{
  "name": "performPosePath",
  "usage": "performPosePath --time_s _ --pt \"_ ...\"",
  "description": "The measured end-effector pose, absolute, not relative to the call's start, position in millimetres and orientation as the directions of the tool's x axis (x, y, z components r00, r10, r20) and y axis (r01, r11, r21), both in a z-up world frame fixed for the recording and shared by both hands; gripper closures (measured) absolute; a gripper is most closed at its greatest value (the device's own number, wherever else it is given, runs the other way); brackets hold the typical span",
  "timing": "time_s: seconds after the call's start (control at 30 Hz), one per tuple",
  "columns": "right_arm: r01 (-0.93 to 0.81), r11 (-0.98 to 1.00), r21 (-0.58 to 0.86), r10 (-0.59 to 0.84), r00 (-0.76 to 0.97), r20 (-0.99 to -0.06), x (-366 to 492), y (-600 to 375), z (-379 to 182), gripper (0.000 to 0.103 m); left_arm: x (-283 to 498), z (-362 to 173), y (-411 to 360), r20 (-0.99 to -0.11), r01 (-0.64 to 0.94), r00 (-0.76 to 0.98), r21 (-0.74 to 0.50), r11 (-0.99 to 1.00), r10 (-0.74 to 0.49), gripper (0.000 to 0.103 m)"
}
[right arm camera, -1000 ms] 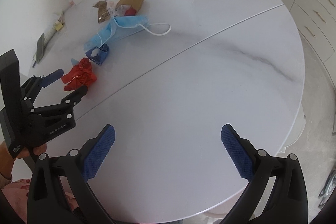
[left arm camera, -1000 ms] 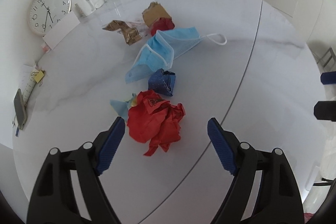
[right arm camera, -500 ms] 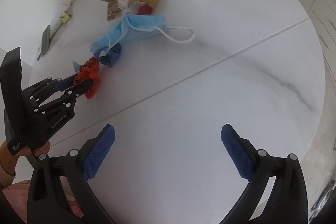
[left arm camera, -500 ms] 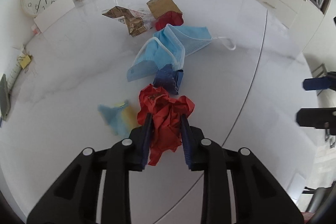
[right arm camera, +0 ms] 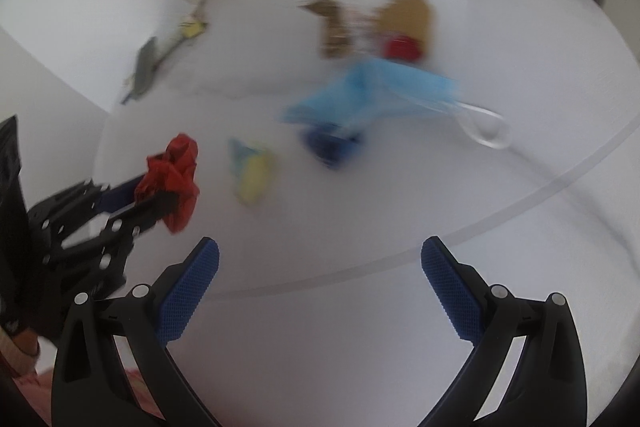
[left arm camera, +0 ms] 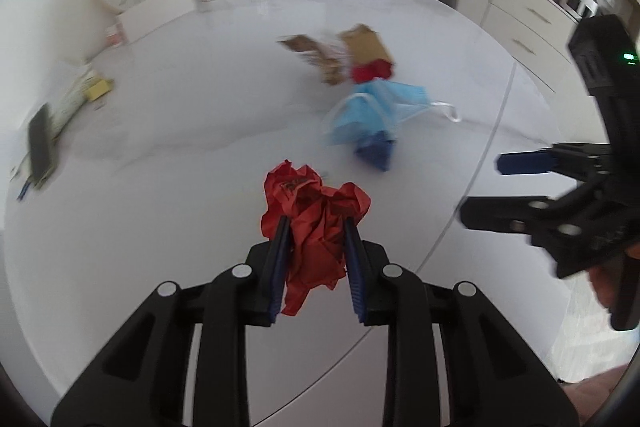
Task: Collect trash
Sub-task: 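Grasp the yellow-blue cloth with the right gripper while the left holds the red paper, then carry both items over the bin and open both grippers to drop them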
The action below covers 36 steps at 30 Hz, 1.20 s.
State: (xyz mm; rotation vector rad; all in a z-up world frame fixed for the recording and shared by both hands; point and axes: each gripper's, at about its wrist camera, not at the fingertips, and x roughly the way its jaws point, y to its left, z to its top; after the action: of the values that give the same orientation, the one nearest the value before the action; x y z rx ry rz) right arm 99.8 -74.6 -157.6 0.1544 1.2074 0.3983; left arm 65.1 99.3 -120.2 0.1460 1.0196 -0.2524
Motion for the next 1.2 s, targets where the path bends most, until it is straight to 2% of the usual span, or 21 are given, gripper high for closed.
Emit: performPosePath --time_s 0.2,0.33,0.43,0.47,0.57,0.83,1.0,1.2 --pt "-0.205 0.926 0.317 0.368 0.309 -0.877 130.7 0.2 -176.9 0.003 58.5 -122.2 155.0 -0.86 0.179 0.507 0.038 0.983 -0.059 0.076" --pt "-0.116 0.951 0.288 0.31 0.305 -0.9 148.0 26.6 -194.4 0.014 56.9 -128.9 178.1 -0.862 0.14 0.505 0.029 0.99 -0.046 0.076" --pt "-0.091 0.967 0.238 0.254 0.296 -0.921 154.5 38.7 -206.1 0.031 57.8 -132.0 189.2 -0.861 0.132 0.505 0.015 0.991 -0.054 0.076" --pt "-0.088 0.972 0.217 0.234 0.294 -0.927 155.5 41.2 -209.6 0.042 58.2 -133.2 191.6 -0.861 0.134 0.506 0.018 0.991 -0.052 0.076" --pt "-0.09 0.983 0.163 0.183 0.306 -0.934 156.6 44.4 -213.2 0.068 60.2 -134.9 192.9 -0.859 0.144 0.509 0.023 0.989 -0.054 0.076" --pt "-0.06 0.967 0.247 0.252 0.348 -0.903 129.4 -1.5 -181.7 0.067 50.4 -121.4 164.0 -0.842 0.243 0.527 0.02 0.97 -0.114 0.076" --pt "0.008 0.969 0.246 0.223 0.396 -0.891 71.7 -68.8 -150.0 0.067 31.7 -101.7 101.2 -0.829 0.418 0.509 0.005 0.909 -0.23 0.076" --pt "0.221 0.953 0.206 0.099 0.415 -0.905 -38.5 -171.1 -134.8 0.066 -6.5 -88.3 -3.9 -0.832 0.684 0.364 -0.066 0.726 -0.418 0.076"
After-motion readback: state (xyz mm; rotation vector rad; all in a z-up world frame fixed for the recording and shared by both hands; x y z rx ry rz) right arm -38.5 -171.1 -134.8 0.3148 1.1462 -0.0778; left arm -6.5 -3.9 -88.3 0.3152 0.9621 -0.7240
